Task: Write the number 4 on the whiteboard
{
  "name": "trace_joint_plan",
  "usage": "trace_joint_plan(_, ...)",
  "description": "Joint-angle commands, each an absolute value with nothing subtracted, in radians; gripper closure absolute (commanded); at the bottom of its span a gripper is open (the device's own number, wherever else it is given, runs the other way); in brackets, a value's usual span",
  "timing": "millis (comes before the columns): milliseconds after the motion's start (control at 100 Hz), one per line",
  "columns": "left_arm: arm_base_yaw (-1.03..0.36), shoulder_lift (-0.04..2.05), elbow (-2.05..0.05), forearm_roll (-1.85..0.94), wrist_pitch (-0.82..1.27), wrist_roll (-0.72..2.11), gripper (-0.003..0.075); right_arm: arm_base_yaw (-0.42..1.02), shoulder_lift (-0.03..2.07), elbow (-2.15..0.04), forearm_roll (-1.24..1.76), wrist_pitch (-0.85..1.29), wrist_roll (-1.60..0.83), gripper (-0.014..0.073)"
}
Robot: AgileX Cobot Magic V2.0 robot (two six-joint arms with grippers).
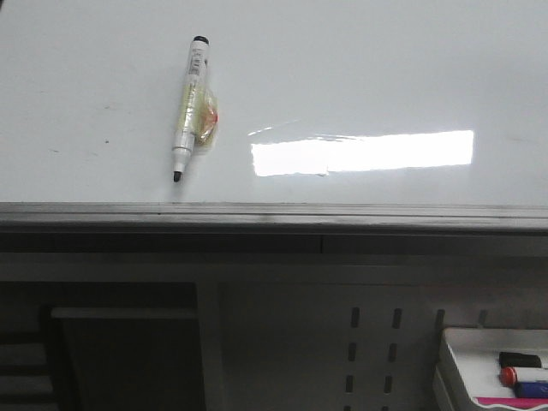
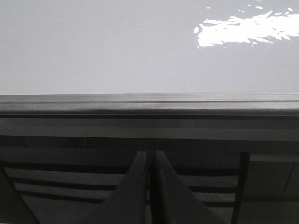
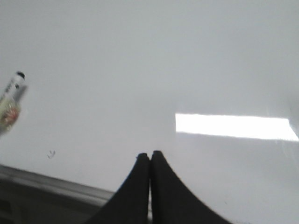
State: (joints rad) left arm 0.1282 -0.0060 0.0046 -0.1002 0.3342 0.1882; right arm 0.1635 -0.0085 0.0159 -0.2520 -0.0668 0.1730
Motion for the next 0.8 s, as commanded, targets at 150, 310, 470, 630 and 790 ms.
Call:
trace_joint_plan(150, 0.131, -0.027, 0.038, -0.051, 0.25, 0.194, 0.0741, 0.159, -0.025, 0.035, 0.015, -0.153, 0.174, 0.0643)
trace_joint_plan(310, 0.131, -0.027, 0.038, -0.128, 0.138, 0.194, 0.0741, 0.159, -0.025, 0.035, 0.028, -0.156, 0.174, 0.0643)
trace_joint_plan(470, 0.131, -0.027, 0.038, -0.587, 0.01, 0.129, 0.0741, 0.159, -0.025, 0.035, 0.037, -0.156, 0.174, 0.0643)
trace_joint_plan(630, 0.131, -0.027, 0.038, -0.834, -0.008, 0.129, 0.0741, 0.159, -0.025, 0.035, 0.083, -0.181, 0.174, 0.0643)
trace_joint_plan(790, 0.129, -0.027, 0.02, -0.951, 0.065, 0.131, 0.0741, 0.159, -0.024, 0.01, 0.137, -0.172, 0.174, 0.0643)
